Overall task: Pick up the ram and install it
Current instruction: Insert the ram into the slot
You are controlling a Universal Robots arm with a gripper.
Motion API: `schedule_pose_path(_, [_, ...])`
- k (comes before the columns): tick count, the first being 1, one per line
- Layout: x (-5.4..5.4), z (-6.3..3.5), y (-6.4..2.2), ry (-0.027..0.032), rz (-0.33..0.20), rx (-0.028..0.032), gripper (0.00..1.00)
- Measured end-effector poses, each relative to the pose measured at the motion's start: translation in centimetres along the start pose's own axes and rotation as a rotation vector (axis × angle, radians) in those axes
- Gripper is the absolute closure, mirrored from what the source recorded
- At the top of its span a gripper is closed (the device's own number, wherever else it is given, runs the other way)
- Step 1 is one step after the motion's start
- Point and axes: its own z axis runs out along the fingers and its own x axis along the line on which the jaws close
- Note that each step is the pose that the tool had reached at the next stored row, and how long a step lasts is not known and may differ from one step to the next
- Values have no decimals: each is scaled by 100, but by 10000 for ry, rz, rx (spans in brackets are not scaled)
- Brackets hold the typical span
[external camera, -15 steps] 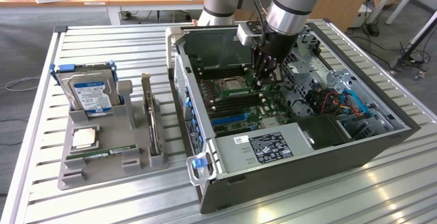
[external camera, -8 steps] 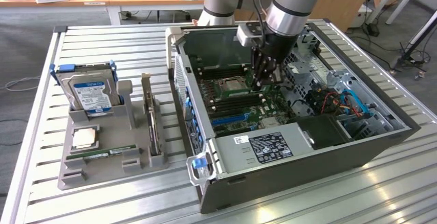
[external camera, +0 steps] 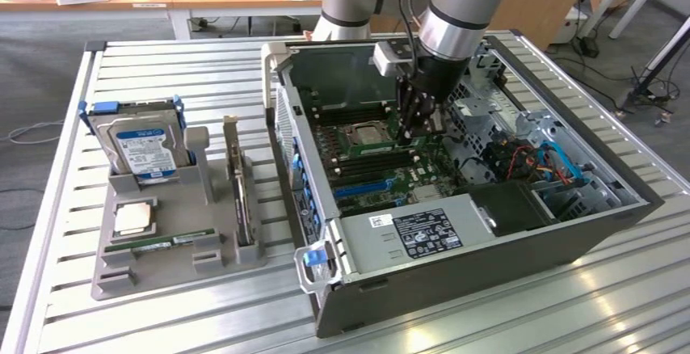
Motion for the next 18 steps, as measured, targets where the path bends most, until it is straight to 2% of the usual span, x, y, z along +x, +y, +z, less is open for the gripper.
schedule_pose_path(11, [0, 8, 33, -2, -2, 1, 88])
schedule_pose_path(18, [2, 50, 40, -1, 0, 1, 88])
